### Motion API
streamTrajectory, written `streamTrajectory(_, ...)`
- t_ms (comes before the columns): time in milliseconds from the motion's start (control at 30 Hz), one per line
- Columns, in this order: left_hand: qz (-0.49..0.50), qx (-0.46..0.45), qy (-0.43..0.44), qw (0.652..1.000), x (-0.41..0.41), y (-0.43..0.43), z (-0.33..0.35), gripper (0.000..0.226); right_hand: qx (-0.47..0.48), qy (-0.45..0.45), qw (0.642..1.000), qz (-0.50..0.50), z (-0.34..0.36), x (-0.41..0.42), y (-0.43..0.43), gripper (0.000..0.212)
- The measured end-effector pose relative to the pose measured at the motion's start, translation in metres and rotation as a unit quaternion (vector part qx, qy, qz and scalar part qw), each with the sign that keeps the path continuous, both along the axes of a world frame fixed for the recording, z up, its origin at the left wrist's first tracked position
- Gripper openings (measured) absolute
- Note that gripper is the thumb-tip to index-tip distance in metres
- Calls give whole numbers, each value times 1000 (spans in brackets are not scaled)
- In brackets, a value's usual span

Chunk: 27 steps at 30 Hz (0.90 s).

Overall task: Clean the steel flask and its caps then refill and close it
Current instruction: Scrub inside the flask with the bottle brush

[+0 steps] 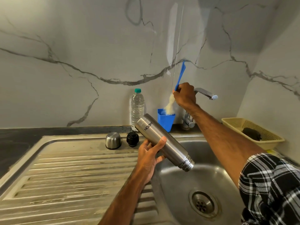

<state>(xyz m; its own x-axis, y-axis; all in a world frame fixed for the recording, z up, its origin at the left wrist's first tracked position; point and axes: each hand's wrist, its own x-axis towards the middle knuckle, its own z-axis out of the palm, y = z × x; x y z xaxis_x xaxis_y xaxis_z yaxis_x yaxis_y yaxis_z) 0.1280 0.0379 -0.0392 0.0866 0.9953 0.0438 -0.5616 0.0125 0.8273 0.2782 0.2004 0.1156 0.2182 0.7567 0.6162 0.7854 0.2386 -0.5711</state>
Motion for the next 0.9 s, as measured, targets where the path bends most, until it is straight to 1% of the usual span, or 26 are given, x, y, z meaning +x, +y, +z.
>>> streamTrajectory(100, 2, -1, 4, 1000, 0, 1, 0, 55, 27, 26, 999, -15, 3, 0, 0, 18)
streamTrajectory(200, 5, -2, 6, 1000, 1, 1, -1, 54, -19, 17, 1000, -10, -2, 1, 3, 16)
streamTrajectory(233, 5, -2, 7, 1000, 1, 1, -1, 53, -14, 27, 999, -9, -3, 3, 3, 15)
streamTrajectory(367, 12, -6, 4, 1000, 1, 3, -3, 53, 49, 116, 992, -15, 10, 17, -11, 17)
streamTrajectory(467, 16, -7, 2, 1000, 2, 4, -3, 52, 102, 190, 976, -31, 17, 31, -25, 16)
streamTrajectory(533, 16, -6, 2, 1000, 1, 4, -2, 52, 143, 220, 965, -20, 18, 36, -38, 17)
streamTrajectory(567, 15, -4, 2, 1000, 1, 4, -1, 52, 161, 219, 962, -13, 18, 37, -46, 18)
streamTrajectory(667, 17, -4, -3, 1000, -1, 3, 1, 55, 205, 180, 962, -12, 22, 35, -73, 21)
streamTrajectory(733, 23, -8, -10, 1000, -3, 3, 1, 57, 219, 173, 960, -12, 24, 37, -90, 21)
streamTrajectory(900, 33, -12, -14, 999, -7, 3, 1, 63, 214, 250, 944, 0, 8, 57, -136, 9)
